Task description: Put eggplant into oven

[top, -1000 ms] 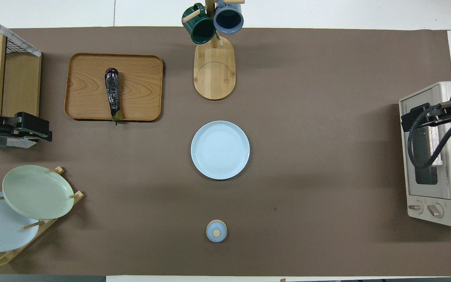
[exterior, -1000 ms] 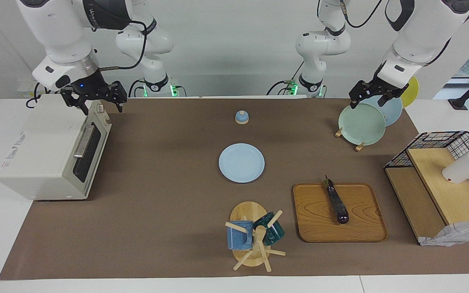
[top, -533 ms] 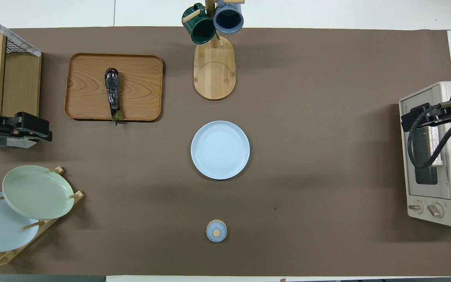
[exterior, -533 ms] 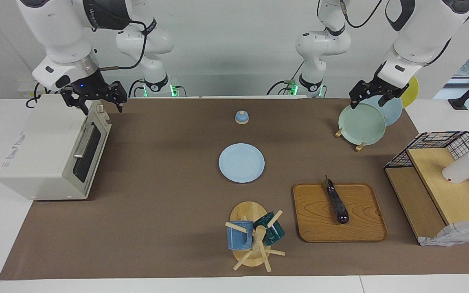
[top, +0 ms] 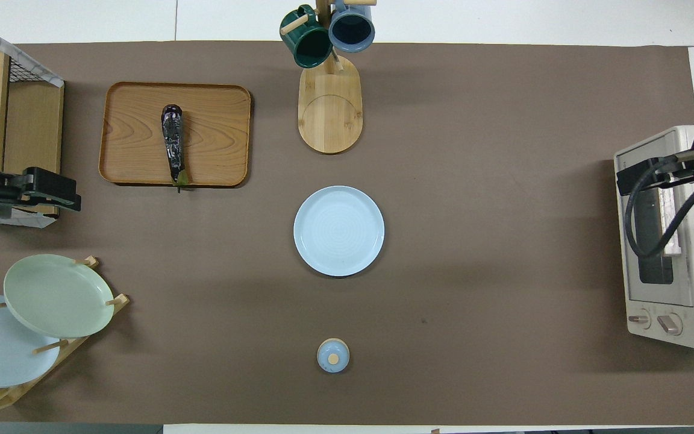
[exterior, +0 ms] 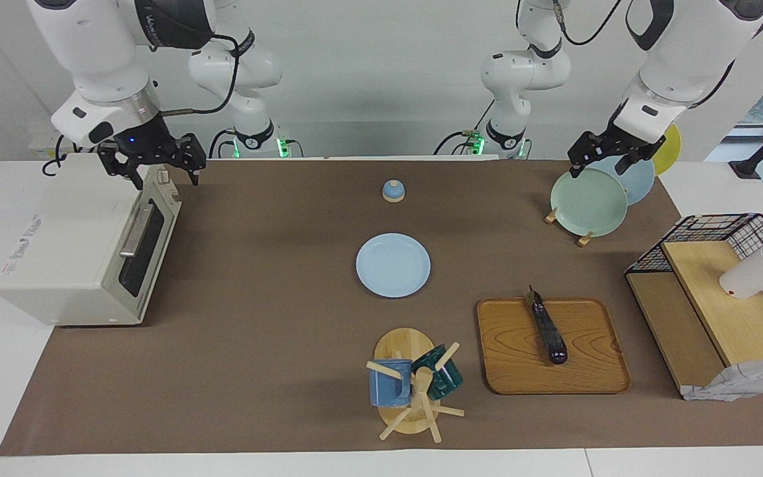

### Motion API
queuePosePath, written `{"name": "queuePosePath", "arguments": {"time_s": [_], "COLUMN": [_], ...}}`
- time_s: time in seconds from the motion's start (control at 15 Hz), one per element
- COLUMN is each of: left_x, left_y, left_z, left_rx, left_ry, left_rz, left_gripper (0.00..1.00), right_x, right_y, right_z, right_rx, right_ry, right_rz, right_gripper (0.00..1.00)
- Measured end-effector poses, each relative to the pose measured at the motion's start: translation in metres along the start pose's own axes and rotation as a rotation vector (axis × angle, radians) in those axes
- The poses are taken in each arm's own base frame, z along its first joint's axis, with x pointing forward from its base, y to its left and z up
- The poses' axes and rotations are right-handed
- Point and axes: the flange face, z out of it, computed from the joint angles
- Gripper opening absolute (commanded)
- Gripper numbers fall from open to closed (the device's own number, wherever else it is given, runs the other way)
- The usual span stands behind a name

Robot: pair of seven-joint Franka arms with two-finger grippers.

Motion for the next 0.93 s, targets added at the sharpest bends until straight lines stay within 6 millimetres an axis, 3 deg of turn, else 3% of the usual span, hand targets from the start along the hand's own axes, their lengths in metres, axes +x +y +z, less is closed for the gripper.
{"name": "queuePosePath", "arguments": {"time_s": [0.2,0.33,0.6,0.93], "left_x": [0.015,0.035,0.099,0.148], "left_y": [0.001,0.001,0.003,0.02], "left_z": [0.018,0.045,0.127,0.239], "left_rx": [-0.003,-0.006,-0.025,-0.046], "left_ry": [-0.011,-0.038,-0.034,-0.01], "left_rz": [0.0,-0.001,-0.006,0.007], "left_gripper": [1.0,1.0,1.0,1.0], "right_x": [-0.008,-0.019,-0.04,-0.046], "right_y": [0.014,0.031,0.062,0.077], "right_z": [0.023,0.041,0.075,0.112], "right_rx": [0.0,-0.002,-0.011,-0.071], "right_ry": [0.005,0.019,0.031,0.016], "right_rz": [-0.005,0.022,0.073,0.069], "right_gripper": [0.0,0.0,0.0,0.0]}}
